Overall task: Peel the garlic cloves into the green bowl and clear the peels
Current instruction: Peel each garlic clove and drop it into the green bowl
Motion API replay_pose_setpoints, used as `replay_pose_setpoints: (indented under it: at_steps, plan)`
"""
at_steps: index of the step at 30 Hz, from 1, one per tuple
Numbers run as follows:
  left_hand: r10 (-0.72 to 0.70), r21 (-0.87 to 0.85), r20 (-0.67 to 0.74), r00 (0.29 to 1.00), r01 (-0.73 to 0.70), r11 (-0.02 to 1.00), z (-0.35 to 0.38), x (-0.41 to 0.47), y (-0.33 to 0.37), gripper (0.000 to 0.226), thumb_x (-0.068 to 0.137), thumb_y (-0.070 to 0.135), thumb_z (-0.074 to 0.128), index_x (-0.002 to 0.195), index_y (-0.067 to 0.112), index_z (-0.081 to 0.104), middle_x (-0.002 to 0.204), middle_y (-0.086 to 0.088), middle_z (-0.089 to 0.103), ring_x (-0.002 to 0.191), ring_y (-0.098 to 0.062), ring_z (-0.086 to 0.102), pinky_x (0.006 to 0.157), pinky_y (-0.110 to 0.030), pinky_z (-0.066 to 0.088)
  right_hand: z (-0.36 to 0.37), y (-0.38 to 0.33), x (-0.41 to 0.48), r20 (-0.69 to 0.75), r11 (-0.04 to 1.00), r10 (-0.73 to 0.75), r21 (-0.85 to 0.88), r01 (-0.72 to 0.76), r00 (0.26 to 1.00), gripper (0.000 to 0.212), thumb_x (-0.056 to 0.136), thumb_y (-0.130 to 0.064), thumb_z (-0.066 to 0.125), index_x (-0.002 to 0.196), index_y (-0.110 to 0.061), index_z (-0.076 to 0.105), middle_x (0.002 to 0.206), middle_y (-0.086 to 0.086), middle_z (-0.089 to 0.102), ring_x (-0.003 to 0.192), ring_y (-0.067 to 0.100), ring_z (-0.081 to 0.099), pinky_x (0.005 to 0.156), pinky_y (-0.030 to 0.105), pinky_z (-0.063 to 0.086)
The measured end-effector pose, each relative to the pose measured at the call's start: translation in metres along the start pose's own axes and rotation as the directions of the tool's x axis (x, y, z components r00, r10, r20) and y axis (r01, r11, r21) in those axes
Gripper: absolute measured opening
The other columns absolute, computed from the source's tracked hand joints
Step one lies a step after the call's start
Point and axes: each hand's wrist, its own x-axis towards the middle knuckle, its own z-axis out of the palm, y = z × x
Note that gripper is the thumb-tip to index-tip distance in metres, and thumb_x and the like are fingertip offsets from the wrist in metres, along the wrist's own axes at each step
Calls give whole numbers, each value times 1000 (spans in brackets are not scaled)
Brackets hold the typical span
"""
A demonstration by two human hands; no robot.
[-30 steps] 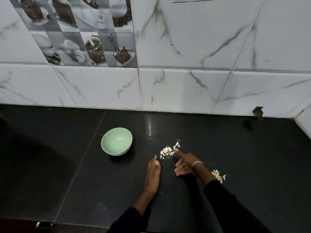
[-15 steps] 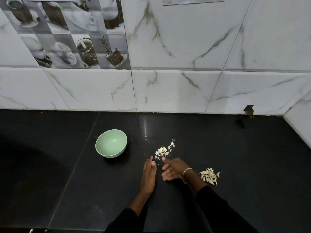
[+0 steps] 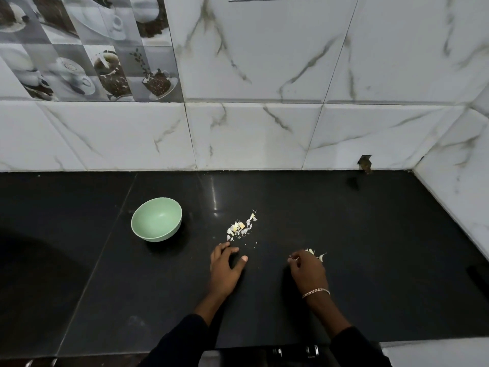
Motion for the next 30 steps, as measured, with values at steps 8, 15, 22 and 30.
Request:
replay_pose_setpoints:
  at_steps: [8, 15, 22, 30]
  plan:
    - [87, 97, 8, 996, -87, 991, 9, -17, 14, 23, 87, 33, 74, 105, 20, 69, 113, 11, 47, 115, -9, 38, 102, -25, 35, 4, 9, -2, 40, 977, 74, -202, -64, 996, 19, 98, -28, 56, 97, -11, 63, 106, 4, 62, 106, 25, 57, 81, 33, 40]
    - [106, 27, 15, 994, -106, 994, 17, -30, 27, 14, 86, 26, 75, 96, 20, 67, 99, 13, 47, 92, -3, 51, 81, -7, 37, 7, 16, 2, 18, 965, 135, -231, -127, 991, 20, 98, -29, 53, 98, -10, 61, 111, 6, 65, 110, 27, 57, 85, 36, 42]
    - [92, -39, 81, 992, -89, 995, 22, -28, 29, 9, 85, 20, 76, 82, 19, 68, 85, 4, 57, 70, -8, 57, 67, -9, 42, 10, 13, 8, 32, 954, 170, -255, -157, 985, 19, 95, -21, 48, 90, -8, 62, 103, 8, 65, 100, 30, 61, 77, 34, 42]
    - [-86, -347, 365, 927, 221, 912, 32, -24, 43, 15, 98, 19, 64, 101, 7, 72, 84, -11, 74, 70, -18, 73, 65, -26, 55, 26, -17, -11, 44, 993, -79, 87, 75, 996, 20, 86, -25, 71, 72, -21, 58, 71, -1, 66, 69, 17, 61, 64, 30, 42]
